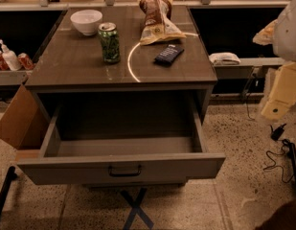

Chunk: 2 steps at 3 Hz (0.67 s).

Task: Place green can into top drawer

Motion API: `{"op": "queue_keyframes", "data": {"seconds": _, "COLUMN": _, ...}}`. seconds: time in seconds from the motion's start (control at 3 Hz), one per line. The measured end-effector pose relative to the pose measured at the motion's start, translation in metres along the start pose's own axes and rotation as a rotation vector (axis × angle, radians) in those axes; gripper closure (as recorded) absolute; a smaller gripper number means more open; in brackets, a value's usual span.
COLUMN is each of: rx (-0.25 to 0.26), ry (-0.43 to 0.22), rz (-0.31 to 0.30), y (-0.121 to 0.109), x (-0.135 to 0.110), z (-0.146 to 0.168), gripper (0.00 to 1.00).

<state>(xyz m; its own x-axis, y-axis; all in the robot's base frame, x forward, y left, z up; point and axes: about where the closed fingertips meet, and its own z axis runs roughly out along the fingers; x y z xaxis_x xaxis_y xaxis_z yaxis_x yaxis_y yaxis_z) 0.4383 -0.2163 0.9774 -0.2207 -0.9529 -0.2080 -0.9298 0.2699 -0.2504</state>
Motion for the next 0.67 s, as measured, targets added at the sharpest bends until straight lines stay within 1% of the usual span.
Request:
{"op": "queue_keyframes", "data": {"seconds": 0.33, "rx": 0.000, "ry": 0.000, "rz": 0.000, "y": 0.0000, "x": 0.0000, "z": 0.0000, "gripper": 0.00}}
{"op": "queue_keyframes", "data": {"seconds": 0.67, "rx": 0.007, "ry": -0.019, "rz": 0.013, "y": -0.0045, "x": -0.0042, "z": 0.0077, "gripper": 0.00}}
